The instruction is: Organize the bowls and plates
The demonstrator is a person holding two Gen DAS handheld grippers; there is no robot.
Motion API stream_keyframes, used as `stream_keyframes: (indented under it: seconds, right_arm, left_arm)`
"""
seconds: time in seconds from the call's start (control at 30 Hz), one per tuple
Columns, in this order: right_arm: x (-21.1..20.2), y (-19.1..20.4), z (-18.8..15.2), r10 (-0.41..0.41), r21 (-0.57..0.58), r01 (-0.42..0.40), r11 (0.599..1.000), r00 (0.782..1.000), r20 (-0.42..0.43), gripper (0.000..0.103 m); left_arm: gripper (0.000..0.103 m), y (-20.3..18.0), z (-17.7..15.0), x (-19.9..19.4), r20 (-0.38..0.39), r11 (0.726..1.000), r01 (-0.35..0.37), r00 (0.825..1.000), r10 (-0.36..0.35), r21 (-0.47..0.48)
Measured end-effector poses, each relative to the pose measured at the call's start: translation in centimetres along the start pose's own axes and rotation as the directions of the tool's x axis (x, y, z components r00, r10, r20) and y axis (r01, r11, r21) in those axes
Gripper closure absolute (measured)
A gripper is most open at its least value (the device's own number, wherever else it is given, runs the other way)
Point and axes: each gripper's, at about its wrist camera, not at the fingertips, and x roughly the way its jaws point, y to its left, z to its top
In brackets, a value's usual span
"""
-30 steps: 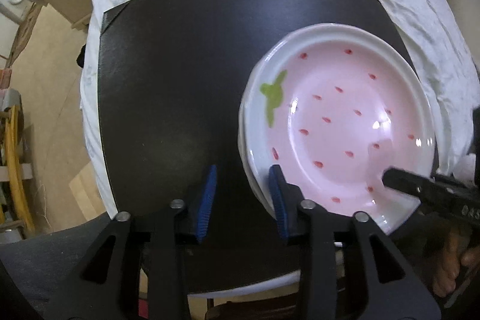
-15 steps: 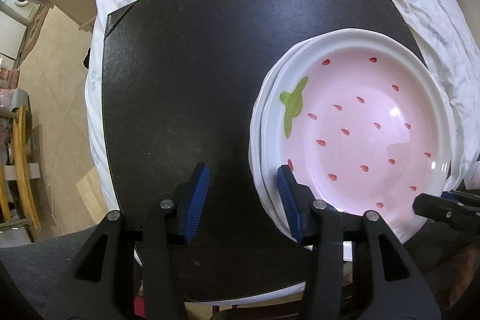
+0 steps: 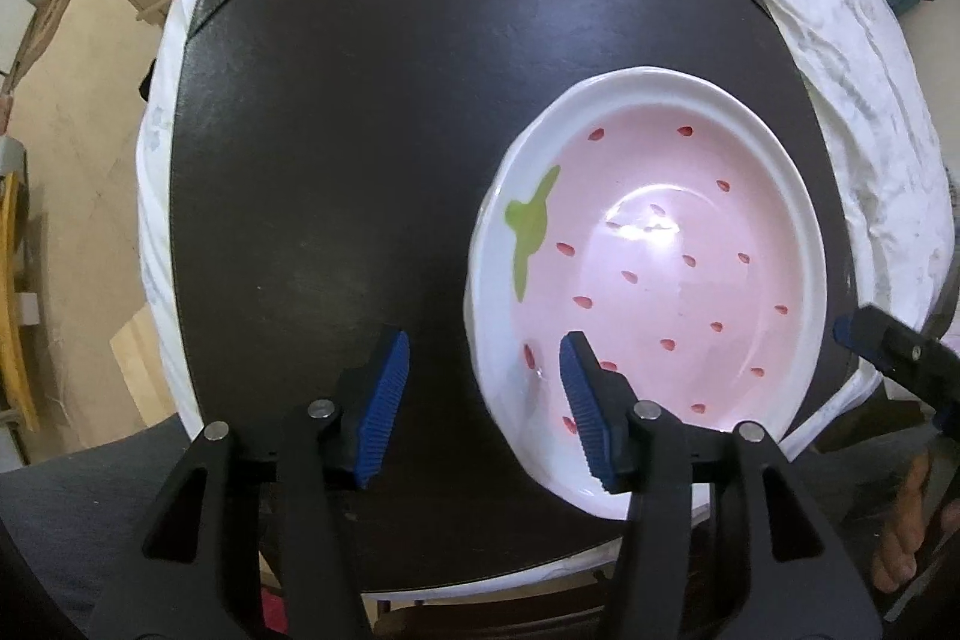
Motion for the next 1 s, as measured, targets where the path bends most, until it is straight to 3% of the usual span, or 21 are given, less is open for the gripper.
stream_keyframes:
  seconds: [0.1, 0.2, 0.27, 0.33, 0.5, 0.63, 1.0]
  right_arm:
    - [0.1, -0.2, 0.6, 0.027, 0.007, -0.027, 1.000, 0.999, 0.017, 0.032]
    - [1.7, -0.9, 0.9, 0.030, 0.025, -0.029, 0.999, 0.999, -0.020, 0.032]
    - [2.9, -0.8, 1.2, 0.038, 0.031, -0.036, 0.999, 0.998, -0.052, 0.033]
    - [3.6, -0.4, 1.3, 0.054, 0.017, -0.053, 0.998, 0.996, -0.072, 0.050]
    - [4.4, 0.4, 1.2, -0.021, -0.039, 0.018, 0.999, 0.997, -0.080, 0.062]
    - [4.5, 1.0, 1.3, -0.056, -0.081, 0.051, 0.995, 0.996, -0.062, 0.062]
    - [6.0, 2.5, 5.4, -0.038, -0.077, 0.036, 0.996, 0.999, -0.019, 0.062]
  left_arm:
    - [0.054, 0.0, 0.0, 0.5, -0.026, 1.000, 0.029, 0.999, -0.030, -0.008]
    - [0.055, -0.1, 0.3, 1.3, -0.060, 0.999, 0.046, 0.997, -0.047, -0.016]
    - [0.064, -0.2, 0.4, 1.9, -0.083, 0.998, 0.061, 0.995, -0.063, -0.019]
    - [0.069, -0.6, 0.3, 2.4, -0.108, 0.996, 0.085, 0.990, -0.086, -0.015]
    - [0.069, -1.0, 0.0, 2.2, -0.098, 0.998, 0.059, 0.993, -0.062, -0.029]
    - [0.069, -0.7, 0.5, 2.0, -0.085, 0.997, 0.059, 0.994, -0.063, -0.046]
    - [0.069, 1.1, 4.7, 2.1, -0.046, 0.994, 0.028, 0.998, -0.032, -0.104]
